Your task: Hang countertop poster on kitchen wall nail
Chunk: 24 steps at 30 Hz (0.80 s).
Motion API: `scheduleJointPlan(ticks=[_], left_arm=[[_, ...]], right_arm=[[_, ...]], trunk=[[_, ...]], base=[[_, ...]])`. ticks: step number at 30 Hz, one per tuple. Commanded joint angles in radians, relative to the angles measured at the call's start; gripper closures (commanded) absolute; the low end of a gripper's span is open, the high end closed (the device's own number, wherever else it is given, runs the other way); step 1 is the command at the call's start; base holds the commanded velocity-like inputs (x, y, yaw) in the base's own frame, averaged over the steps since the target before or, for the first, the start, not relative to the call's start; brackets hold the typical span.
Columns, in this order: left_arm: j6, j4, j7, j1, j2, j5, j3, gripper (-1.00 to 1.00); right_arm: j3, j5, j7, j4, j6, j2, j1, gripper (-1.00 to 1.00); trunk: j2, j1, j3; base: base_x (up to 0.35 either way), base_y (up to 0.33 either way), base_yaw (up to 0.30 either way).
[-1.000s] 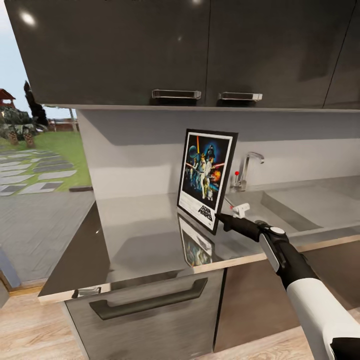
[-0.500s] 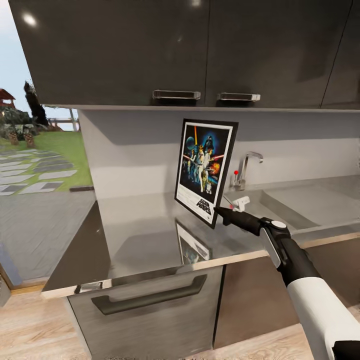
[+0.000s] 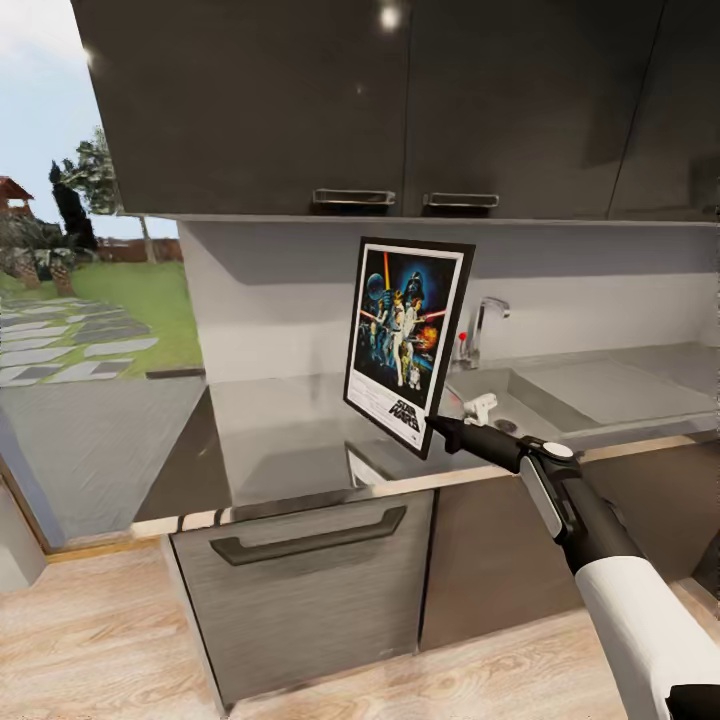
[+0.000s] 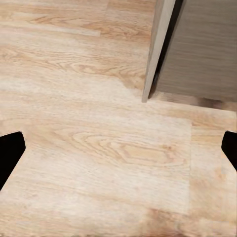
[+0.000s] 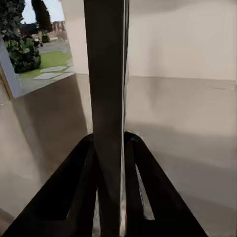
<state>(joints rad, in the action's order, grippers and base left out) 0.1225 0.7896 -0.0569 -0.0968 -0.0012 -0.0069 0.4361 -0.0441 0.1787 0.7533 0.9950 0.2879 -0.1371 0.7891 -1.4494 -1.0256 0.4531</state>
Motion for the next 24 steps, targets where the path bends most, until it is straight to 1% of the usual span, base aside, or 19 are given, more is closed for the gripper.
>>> scheduleJointPlan(ticks=[1, 7, 10, 12, 20, 23, 24], left_arm=[[0.002, 0.000, -0.006, 0.000, 0.000, -0.001, 0.003, -1.00], [0.002, 0.000, -0.006, 0.000, 0.000, -0.001, 0.003, -1.00], [0.002, 0.000, -0.006, 0.000, 0.000, -0.001, 0.003, -1.00], [0.002, 0.000, -0.006, 0.000, 0.000, -0.001, 0.003, -1.00], [0.002, 0.000, -0.006, 0.000, 0.000, -0.001, 0.003, -1.00], [0.002, 0.000, -0.006, 0.000, 0.000, -0.001, 0.003, -1.00], [0.002, 0.000, -0.006, 0.000, 0.000, -0.001, 0.003, -1.00]], right_arm=[[-0.002, 0.013, 0.002, 0.001, 0.011, -0.001, 0.001, 1.00], [-0.002, 0.013, 0.007, 0.001, 0.006, -0.001, 0.000, 1.00], [-0.002, 0.013, 0.020, 0.001, 0.005, -0.002, -0.002, 1.00], [-0.002, 0.012, 0.043, 0.001, 0.004, -0.002, -0.003, 1.00], [-0.001, 0.010, 0.097, 0.001, 0.002, -0.003, -0.004, 1.00], [0.000, 0.010, 0.136, 0.001, -0.001, -0.003, -0.005, 1.00], [0.000, 0.010, 0.158, 0.003, -0.001, -0.004, -0.008, 1.00]], trunk=[[-0.001, 0.001, 0.001], [-0.001, 0.001, 0.001], [-0.001, 0.001, 0.001], [-0.001, 0.001, 0.001], [-0.001, 0.001, 0.001], [-0.001, 0.001, 0.001], [-0.001, 0.001, 0.001]], base=[[-0.330, 0.000, 0.000], [-0.331, 0.000, 0.000], [-0.331, 0.000, 0.000], [-0.331, 0.000, 0.000], [-0.331, 0.000, 0.000], [-0.331, 0.000, 0.000], [-0.331, 0.000, 0.000]])
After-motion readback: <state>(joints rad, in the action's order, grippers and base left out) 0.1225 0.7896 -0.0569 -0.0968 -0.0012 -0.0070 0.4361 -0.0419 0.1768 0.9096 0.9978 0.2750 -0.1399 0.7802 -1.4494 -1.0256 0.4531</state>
